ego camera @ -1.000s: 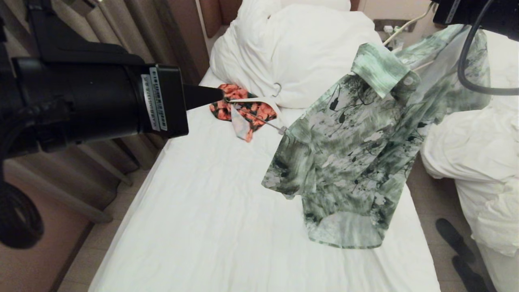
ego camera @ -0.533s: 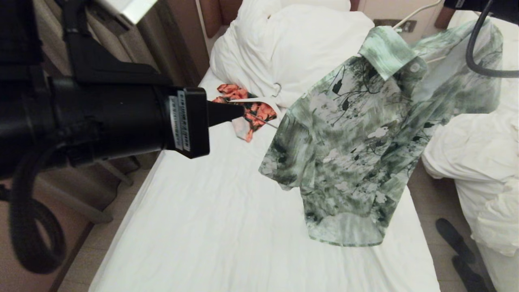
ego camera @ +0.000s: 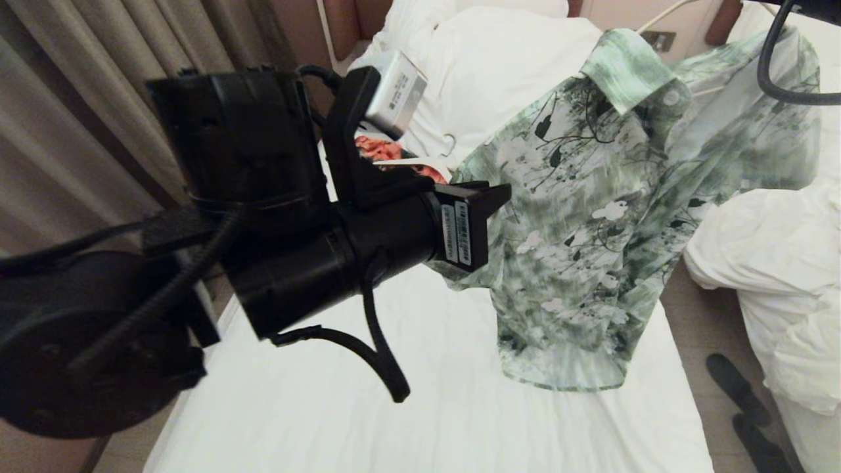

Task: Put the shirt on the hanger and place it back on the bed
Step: Take the clothes hanger out of the clothes

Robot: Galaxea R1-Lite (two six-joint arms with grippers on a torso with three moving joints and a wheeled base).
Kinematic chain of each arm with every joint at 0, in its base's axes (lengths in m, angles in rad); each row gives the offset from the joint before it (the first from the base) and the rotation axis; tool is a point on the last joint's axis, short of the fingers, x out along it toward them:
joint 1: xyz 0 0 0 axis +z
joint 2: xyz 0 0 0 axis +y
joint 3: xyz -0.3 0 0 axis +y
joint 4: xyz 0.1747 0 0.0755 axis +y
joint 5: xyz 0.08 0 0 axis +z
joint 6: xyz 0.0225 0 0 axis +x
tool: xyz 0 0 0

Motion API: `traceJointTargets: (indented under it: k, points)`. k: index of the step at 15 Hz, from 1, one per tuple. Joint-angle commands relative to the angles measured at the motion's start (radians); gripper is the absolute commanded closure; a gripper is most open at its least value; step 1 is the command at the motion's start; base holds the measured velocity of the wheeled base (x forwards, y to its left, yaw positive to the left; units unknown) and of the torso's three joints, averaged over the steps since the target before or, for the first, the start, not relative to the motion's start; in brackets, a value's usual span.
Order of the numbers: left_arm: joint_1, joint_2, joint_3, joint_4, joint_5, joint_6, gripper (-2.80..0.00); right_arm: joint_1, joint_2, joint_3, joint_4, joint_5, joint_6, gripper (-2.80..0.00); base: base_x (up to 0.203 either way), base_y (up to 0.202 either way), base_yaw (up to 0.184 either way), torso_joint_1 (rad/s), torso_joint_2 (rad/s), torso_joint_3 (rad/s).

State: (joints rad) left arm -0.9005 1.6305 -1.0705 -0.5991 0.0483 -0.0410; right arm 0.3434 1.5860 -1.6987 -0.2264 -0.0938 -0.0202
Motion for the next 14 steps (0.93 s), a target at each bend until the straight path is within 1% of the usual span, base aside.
traceJointTargets:
  k: [1, 3, 4, 5, 6, 9, 14]
  points:
    - [0.052, 0.083, 0.023, -0.082, -0.034, 0.014, -2.80, -0.001, 0.003, -0.006, 0.004, -0.001, 0.000, 0.00, 0.000, 0.000, 0.000, 0.000, 0.00, 0.000]
    - [0.133, 0.065, 0.044, -0.083, -0.129, 0.042, -2.80, -0.007, 0.003, -0.017, 0.005, -0.001, 0.000, 0.00, 0.000, 0.000, 0.000, 0.000, 0.00, 0.000]
    - [0.187, 0.050, 0.054, -0.083, -0.196, 0.064, -2.80, -0.016, 0.003, -0.019, 0.005, 0.001, 0.000, 0.00, 0.000, 0.000, 0.000, 0.000, 0.00, 0.000]
    - [0.233, 0.023, 0.068, -0.082, -0.278, 0.080, -2.80, -0.018, 0.003, -0.024, 0.005, 0.002, 0.000, 0.00, 0.000, 0.000, 0.000, 0.000, 0.00, 0.000]
    - [0.246, 0.008, 0.087, -0.082, -0.310, 0.088, -2.80, -0.018, 0.006, -0.024, 0.005, 0.002, 0.000, 0.00, 0.000, 0.000, 0.000, 0.000, 0.00, 0.000]
    - [0.219, 0.038, 0.097, -0.088, -0.315, 0.092, -2.80, -0.015, 0.005, -0.022, 0.005, 0.003, 0.002, 0.00, 0.000, 0.000, 0.000, 0.000, 0.00, 0.000]
    - [0.225, 0.162, 0.091, -0.245, -0.308, 0.093, -2.80, 0.016, 0.006, -0.009, 0.005, 0.003, 0.002, 0.00, 0.000, 0.000, 0.000, 0.000, 0.00, 0.000]
